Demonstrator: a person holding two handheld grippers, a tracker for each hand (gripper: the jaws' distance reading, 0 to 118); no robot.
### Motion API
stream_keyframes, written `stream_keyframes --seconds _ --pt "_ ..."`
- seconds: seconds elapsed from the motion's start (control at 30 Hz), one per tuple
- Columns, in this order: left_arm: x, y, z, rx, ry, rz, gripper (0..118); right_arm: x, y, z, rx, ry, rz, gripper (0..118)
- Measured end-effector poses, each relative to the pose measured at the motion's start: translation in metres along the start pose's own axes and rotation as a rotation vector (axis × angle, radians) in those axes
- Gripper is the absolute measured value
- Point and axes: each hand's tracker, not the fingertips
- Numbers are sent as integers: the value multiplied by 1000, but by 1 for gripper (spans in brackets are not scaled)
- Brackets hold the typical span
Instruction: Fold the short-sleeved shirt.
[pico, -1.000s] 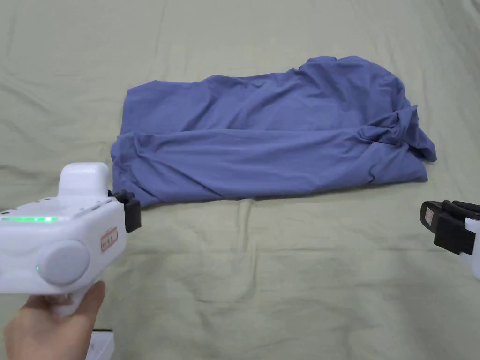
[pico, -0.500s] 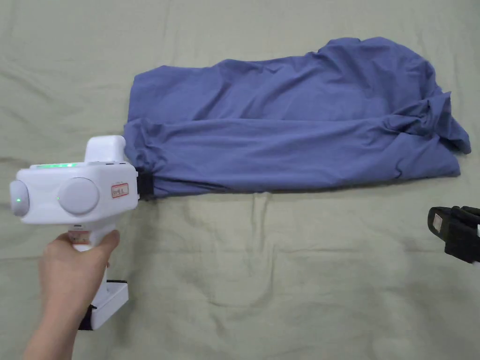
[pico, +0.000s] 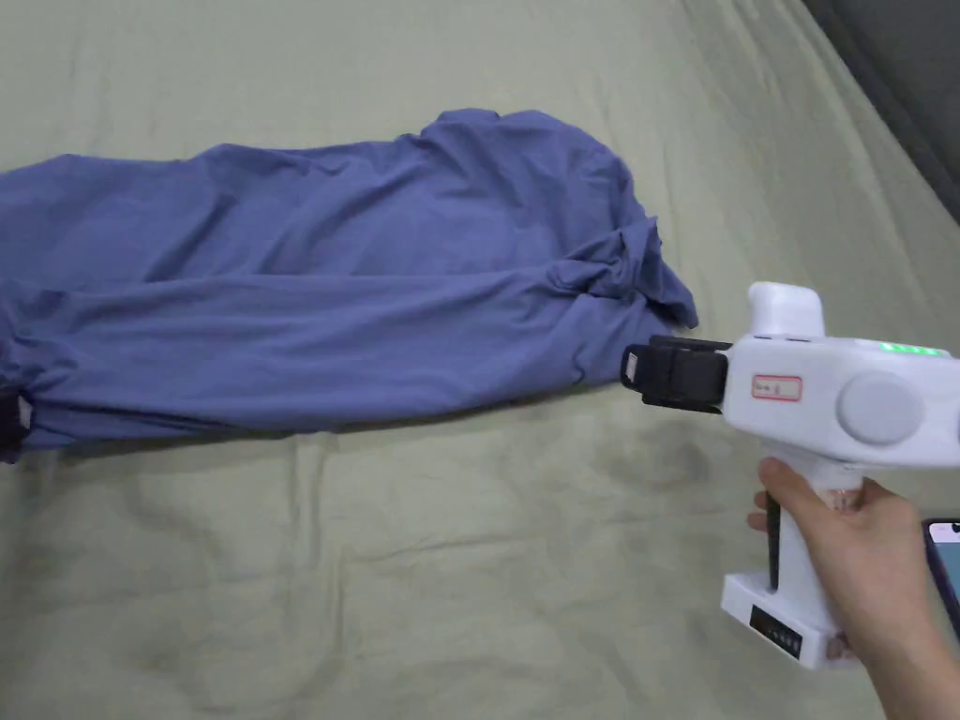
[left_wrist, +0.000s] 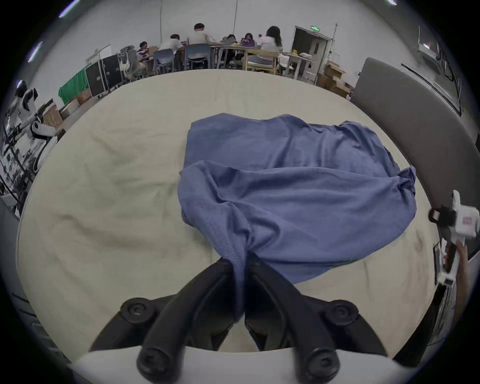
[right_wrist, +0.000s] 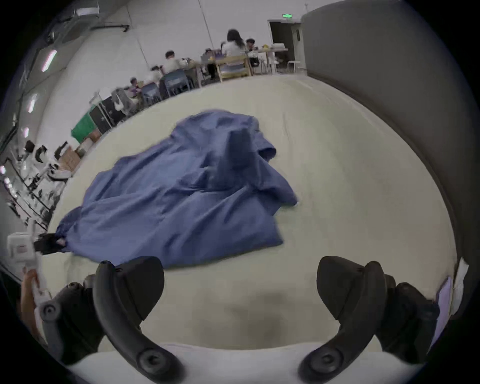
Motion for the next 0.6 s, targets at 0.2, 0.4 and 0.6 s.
stream_keyframes --seconds 0.2,0.4,0.6 --pt "2 -3 -8 -32 0 2 3 -42 25 -44 -118 -61 187 78" --pt "0 1 -9 -35 -13 3 3 -46 21 -4 -71 41 297 18" --pt "-10 11 13 -32 -25 -51 3 -47 8 37 -19 75 315 18"
